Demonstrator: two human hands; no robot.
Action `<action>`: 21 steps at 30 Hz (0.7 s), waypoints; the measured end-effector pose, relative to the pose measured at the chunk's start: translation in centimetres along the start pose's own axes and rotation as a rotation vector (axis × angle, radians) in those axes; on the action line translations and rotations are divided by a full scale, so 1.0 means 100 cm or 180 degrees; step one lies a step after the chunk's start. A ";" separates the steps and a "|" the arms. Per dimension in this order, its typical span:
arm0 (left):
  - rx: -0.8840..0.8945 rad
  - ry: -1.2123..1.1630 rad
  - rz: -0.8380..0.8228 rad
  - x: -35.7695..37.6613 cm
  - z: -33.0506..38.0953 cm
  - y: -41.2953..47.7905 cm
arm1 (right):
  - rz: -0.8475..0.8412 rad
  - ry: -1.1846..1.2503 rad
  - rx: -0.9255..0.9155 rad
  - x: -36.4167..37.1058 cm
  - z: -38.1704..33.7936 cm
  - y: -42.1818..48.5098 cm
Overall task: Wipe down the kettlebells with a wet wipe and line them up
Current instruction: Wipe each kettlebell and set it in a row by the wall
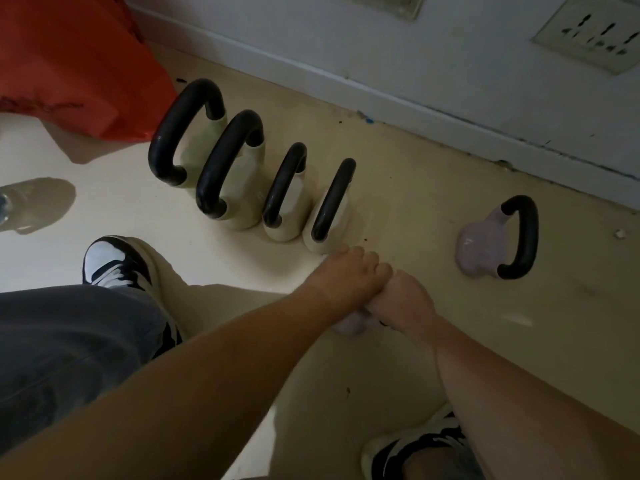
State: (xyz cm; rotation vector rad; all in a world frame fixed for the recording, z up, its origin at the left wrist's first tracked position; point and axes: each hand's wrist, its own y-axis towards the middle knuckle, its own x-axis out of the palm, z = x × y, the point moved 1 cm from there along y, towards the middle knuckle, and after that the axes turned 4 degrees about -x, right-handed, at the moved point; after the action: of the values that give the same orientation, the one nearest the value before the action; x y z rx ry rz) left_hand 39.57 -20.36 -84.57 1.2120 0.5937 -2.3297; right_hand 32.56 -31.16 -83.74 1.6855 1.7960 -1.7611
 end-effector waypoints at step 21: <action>-0.2092 -0.2561 0.0244 0.023 -0.037 -0.040 | 0.0025 -0.0091 0.0170 -0.006 -0.010 0.000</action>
State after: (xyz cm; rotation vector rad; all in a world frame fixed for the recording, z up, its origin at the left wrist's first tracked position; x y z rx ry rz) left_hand 38.55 -15.50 -87.80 -0.0141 0.8666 -2.0442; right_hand 33.36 -30.74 -83.03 1.6756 1.7434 -1.8360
